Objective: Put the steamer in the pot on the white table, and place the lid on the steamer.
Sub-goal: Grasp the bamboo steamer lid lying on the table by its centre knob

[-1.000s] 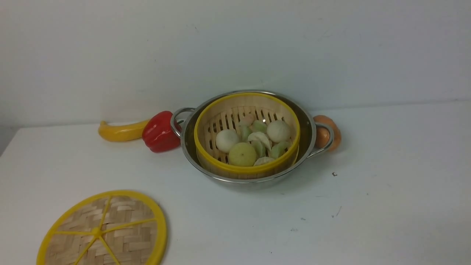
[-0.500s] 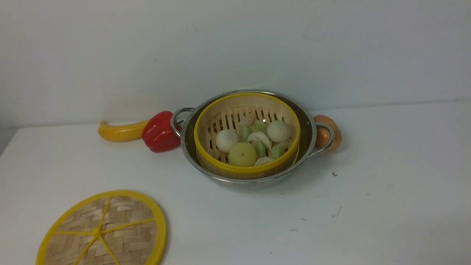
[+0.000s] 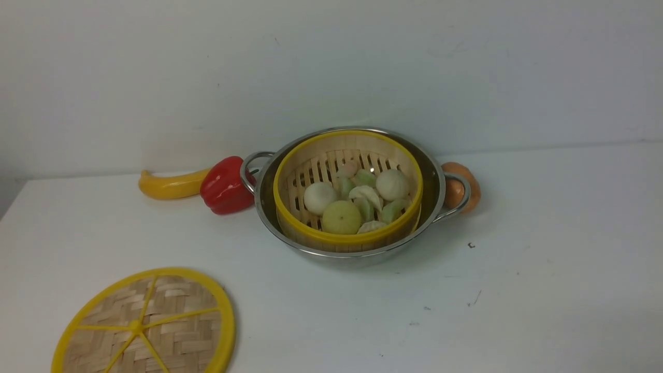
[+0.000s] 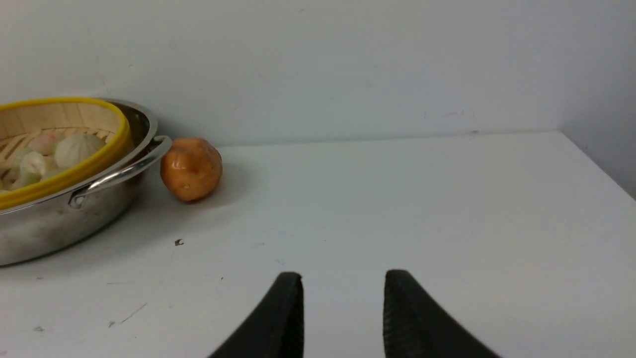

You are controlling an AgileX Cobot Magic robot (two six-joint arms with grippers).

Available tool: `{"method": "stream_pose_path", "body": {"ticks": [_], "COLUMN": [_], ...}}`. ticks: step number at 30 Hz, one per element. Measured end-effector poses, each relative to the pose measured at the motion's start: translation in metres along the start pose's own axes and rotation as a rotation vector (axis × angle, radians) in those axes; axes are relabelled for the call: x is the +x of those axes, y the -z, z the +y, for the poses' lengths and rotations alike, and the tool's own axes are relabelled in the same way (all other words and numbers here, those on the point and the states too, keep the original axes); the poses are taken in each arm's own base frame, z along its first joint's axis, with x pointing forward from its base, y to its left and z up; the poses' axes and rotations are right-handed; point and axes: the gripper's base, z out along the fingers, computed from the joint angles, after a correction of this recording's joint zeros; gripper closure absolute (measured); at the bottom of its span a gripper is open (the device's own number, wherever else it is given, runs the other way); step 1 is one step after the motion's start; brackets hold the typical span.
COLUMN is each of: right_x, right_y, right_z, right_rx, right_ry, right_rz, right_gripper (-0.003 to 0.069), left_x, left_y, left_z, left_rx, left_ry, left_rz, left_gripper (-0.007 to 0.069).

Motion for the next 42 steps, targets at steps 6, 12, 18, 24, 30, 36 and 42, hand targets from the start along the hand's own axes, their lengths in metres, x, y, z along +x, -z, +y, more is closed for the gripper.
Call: {"method": "stream_pose_path", "body": {"ticks": [6, 12, 18, 24, 30, 36, 42], "right_x": [0.000, 0.000, 0.000, 0.000, -0.001, -0.001, -0.001], "right_y": [0.000, 0.000, 0.000, 0.000, 0.000, 0.000, 0.000], "right_z": [0.000, 0.000, 0.000, 0.000, 0.000, 0.000, 0.000], "right_rx": [0.000, 0.000, 0.000, 0.000, 0.000, 0.000, 0.000], "right_ry": [0.000, 0.000, 0.000, 0.000, 0.000, 0.000, 0.000], "right_rz": [0.000, -0.003, -0.005, -0.005, -0.006, -0.006, -0.006], "right_gripper": [0.0414, 0.0413, 0.0413, 0.0413, 0.0413, 0.0413, 0.0413], "left_x": [0.000, -0.009, -0.023, -0.031, -0.069, -0.117, -0.132], "left_y": [0.000, 0.001, 0.003, 0.006, 0.019, 0.016, -0.028], "left_z": [0.000, -0.001, 0.004, 0.008, -0.008, -0.016, 0.003], "left_rx": [0.000, 0.026, 0.023, 0.019, 0.174, 0.294, 0.174], "left_ry": [0.000, 0.229, 0.494, 0.618, 0.458, 0.292, 0.102], "left_rz": [-0.001, -0.099, -0.262, -0.334, -0.176, 0.227, 0.568], "left_gripper": [0.0384, 0.0384, 0.0384, 0.0384, 0.0384, 0.0384, 0.0384]}}
